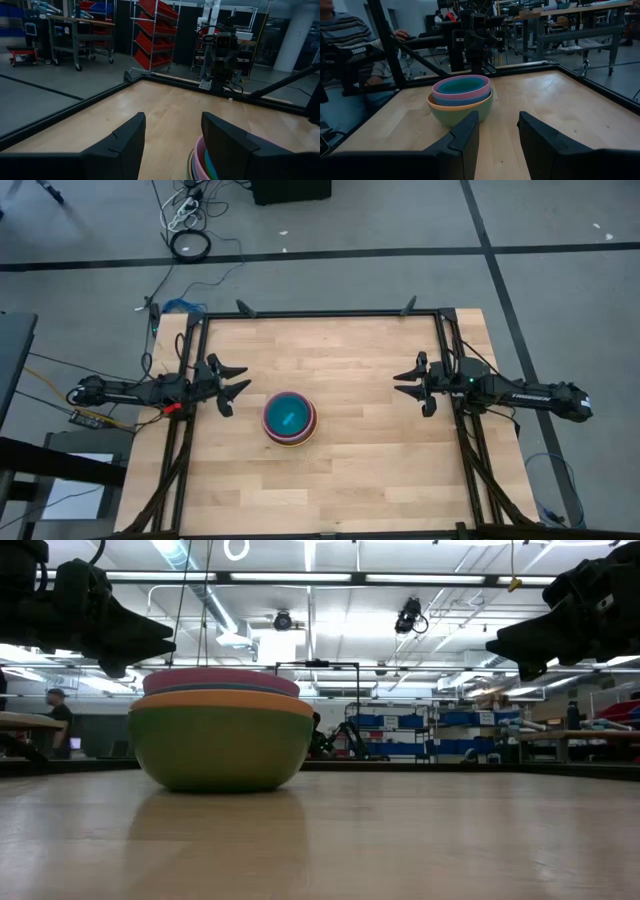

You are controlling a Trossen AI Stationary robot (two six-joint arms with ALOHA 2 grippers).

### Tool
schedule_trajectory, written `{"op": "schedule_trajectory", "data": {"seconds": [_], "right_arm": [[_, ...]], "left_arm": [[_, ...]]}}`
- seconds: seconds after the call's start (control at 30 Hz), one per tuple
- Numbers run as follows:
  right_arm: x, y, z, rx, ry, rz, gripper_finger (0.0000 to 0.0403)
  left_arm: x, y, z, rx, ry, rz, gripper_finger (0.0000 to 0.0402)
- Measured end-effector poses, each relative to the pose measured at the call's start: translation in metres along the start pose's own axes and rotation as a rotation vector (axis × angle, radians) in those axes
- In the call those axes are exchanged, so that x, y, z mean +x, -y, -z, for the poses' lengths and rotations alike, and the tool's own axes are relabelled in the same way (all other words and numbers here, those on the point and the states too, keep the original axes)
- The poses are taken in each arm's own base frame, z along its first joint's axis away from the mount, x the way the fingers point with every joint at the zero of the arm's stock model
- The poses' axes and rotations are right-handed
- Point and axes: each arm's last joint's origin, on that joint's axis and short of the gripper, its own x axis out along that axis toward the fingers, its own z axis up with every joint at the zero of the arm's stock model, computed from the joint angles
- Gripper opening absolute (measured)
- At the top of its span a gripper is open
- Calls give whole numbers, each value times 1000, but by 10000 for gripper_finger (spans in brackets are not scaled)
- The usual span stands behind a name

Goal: Nest bowls inside each other
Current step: Return to Home Position

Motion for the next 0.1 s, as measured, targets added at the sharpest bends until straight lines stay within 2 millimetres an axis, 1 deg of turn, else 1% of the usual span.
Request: {"op": "schedule_trajectory", "data": {"seconds": [0.1], "right_arm": [[0,0,0,0,0,0,128]], "left_arm": [[0,0,0,0,0,0,202]]}}
